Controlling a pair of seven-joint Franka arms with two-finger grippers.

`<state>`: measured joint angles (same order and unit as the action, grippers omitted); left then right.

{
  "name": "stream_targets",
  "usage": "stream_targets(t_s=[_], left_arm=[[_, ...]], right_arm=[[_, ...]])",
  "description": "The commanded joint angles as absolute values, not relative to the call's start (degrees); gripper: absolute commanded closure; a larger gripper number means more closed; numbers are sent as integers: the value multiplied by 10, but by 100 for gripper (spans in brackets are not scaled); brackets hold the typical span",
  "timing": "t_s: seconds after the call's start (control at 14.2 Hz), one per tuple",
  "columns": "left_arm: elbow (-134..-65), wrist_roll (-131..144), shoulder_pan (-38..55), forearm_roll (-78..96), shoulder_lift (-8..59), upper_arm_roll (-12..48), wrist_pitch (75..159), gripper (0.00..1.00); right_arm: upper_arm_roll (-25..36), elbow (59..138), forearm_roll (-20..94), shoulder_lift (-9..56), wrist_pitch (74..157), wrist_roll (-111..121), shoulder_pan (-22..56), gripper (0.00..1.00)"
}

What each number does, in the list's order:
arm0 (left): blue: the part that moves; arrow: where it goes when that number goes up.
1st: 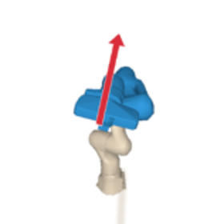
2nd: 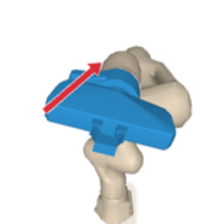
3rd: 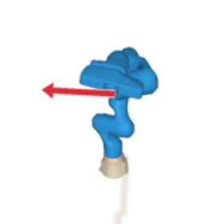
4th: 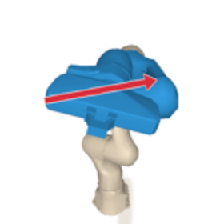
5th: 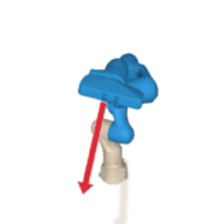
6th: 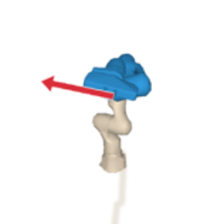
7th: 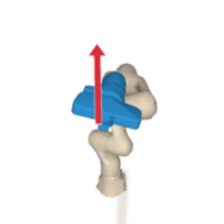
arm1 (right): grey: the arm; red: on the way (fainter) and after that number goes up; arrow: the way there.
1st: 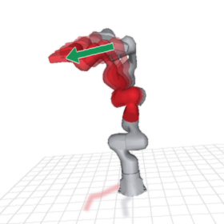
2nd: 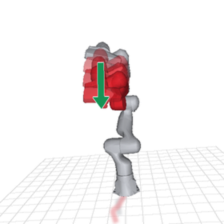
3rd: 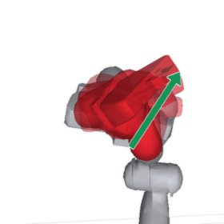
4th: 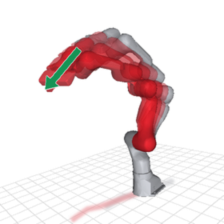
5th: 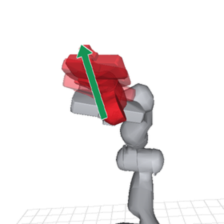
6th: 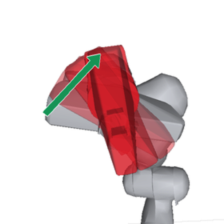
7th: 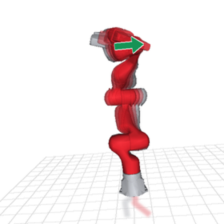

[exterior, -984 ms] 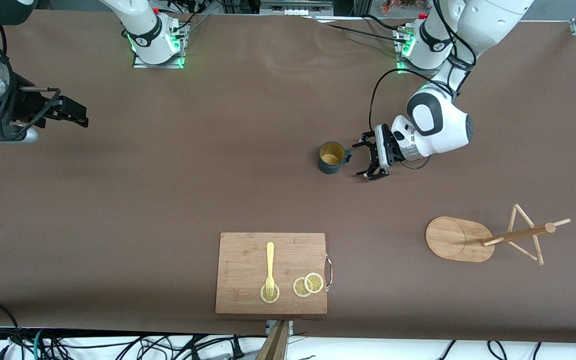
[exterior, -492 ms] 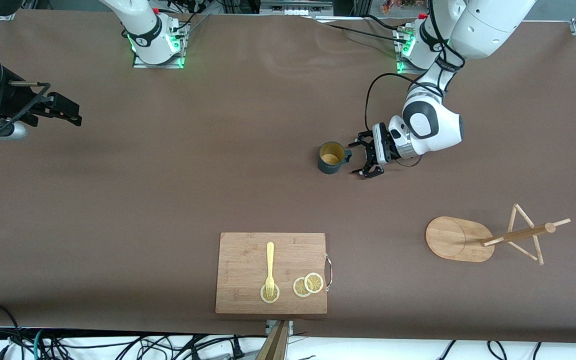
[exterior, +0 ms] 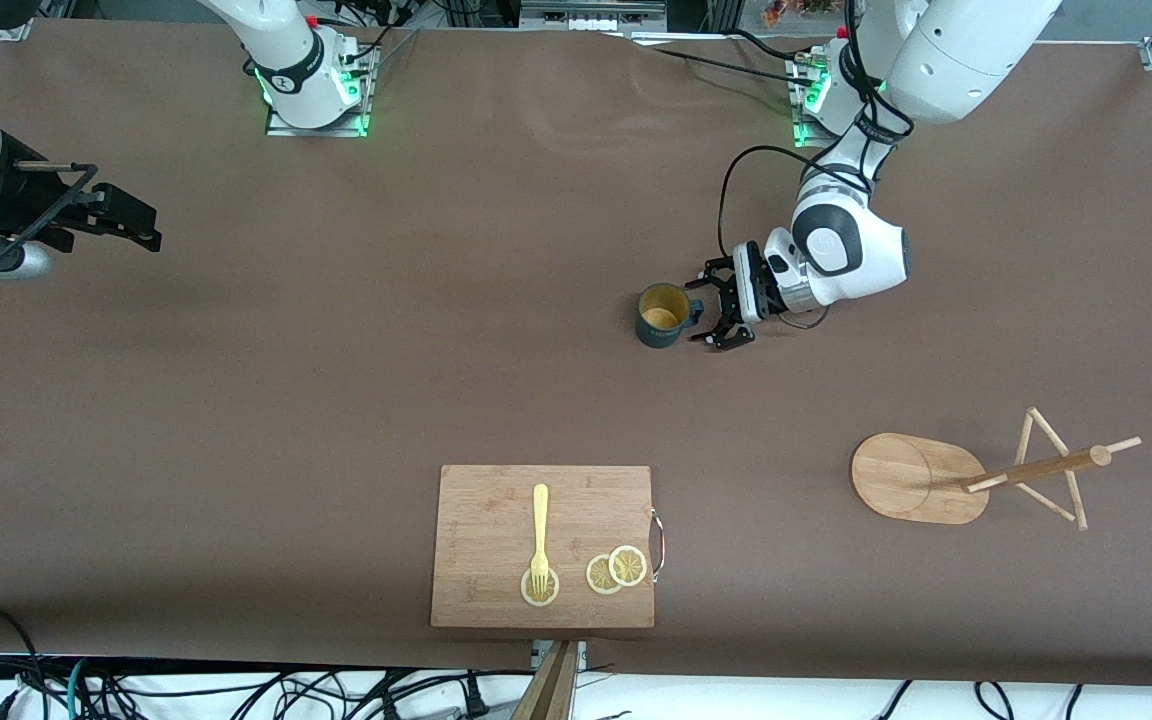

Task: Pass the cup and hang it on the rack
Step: 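Grasp the teal mug handle with the left gripper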

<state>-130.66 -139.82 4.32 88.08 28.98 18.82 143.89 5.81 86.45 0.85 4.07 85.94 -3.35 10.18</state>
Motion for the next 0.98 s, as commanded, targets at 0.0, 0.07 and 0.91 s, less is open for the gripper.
stream_targets(t_s=[0.0, 0.07, 0.91], left_arm=[[-1306, -1421, 47, 905, 289, 188, 1444, 10], [-1306, -1420, 48, 906, 288, 189, 1444, 14], [-1300, -1394, 45, 912, 282, 186, 1445, 100]], right_arm=[[56, 859, 6, 38, 848, -33, 99, 0], [56, 859, 6, 38, 848, -33, 99, 0], [62, 858, 6, 37, 853, -34, 98, 0]])
